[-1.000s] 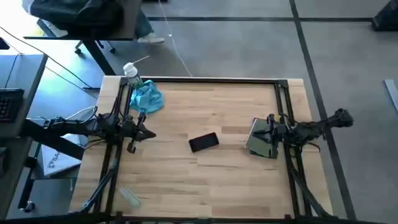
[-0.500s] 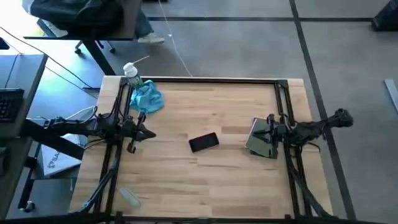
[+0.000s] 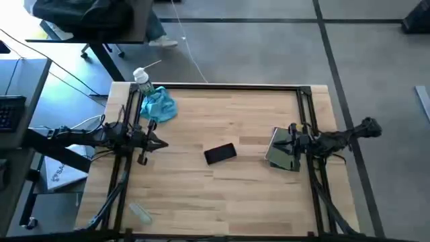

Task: Apply microfiber cloth
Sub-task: Spray the back and front of the pink cellphone using the blue spray bottle

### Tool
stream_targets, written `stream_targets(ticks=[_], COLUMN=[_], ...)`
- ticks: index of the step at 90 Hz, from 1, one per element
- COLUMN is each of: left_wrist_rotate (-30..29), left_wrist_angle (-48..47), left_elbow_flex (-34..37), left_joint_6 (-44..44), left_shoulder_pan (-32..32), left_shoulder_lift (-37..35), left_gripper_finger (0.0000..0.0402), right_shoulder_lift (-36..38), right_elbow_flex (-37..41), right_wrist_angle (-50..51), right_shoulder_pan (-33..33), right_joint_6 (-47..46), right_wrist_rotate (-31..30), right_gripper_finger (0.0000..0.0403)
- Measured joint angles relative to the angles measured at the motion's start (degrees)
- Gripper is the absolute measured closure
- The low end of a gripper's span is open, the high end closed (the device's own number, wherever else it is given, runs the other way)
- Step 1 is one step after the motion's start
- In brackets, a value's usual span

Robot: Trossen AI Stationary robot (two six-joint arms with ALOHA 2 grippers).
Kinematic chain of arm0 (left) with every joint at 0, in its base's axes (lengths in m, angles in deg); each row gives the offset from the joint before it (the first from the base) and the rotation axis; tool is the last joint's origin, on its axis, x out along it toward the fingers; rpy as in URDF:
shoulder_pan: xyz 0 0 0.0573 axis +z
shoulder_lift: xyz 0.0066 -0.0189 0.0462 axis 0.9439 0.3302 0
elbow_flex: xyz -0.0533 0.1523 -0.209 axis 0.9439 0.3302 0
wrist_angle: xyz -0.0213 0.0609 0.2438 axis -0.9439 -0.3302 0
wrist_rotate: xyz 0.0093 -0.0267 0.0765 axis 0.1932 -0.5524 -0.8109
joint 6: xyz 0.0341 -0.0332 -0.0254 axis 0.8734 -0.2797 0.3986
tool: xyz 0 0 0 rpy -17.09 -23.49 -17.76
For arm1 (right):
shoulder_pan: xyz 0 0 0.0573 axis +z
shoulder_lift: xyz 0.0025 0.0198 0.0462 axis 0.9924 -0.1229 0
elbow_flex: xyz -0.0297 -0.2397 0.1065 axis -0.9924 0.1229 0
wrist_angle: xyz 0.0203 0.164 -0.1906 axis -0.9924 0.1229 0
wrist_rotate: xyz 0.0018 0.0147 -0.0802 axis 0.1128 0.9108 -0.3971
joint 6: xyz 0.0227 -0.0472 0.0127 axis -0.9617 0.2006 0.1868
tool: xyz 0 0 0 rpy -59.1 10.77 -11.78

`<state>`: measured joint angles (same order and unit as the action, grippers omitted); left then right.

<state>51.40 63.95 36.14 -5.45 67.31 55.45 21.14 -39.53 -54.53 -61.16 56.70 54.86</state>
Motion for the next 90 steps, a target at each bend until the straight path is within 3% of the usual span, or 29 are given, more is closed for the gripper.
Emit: stream_targets(ticks=[27, 42, 53, 65, 81, 90], left_wrist_rotate=[-0.42, -13.05, -12.96, -12.74, -22.0, -23.23], left_wrist_angle=[15.02, 14.65, 14.9, 18.42, 31.06, 33.25], left_elbow_flex=[-0.02, -0.02, -0.02, -0.02, -0.07, -1.29], left_joint_6=[-4.98, -9.96, -12.01, -12.96, -12.05, -12.3], left_shoulder_pan=[0.0, 0.01, 0.01, -0.02, 0.09, 1.0], left_shoulder_lift=[0.0, 0.15, 2.51, 9.19, 24.39, 33.47], left_gripper_finger=[0.0402, 0.0402, 0.0402, 0.0402, 0.0385, 0.0356], right_shoulder_lift=[-0.02, 0.0, -0.02, -0.02, 0.0, 0.0], right_elbow_flex=[-0.01, -0.02, 0.0, -0.02, 0.0, -0.01], right_wrist_angle=[-0.01, -0.02, -0.39, -6.47, -14.94, -19.45], right_shoulder_pan=[0.0, -0.02, -0.02, -0.02, -0.02, -0.02], right_joint_6=[0.01, 0.48, 5.17, 10.36, 10.56, 10.31], right_wrist_rotate=[0.01, 0.02, 0.0, 0.2, -0.74, -0.51], right_gripper_finger=[0.0396, 0.0396, 0.0396, 0.0396, 0.0396, 0.0396])
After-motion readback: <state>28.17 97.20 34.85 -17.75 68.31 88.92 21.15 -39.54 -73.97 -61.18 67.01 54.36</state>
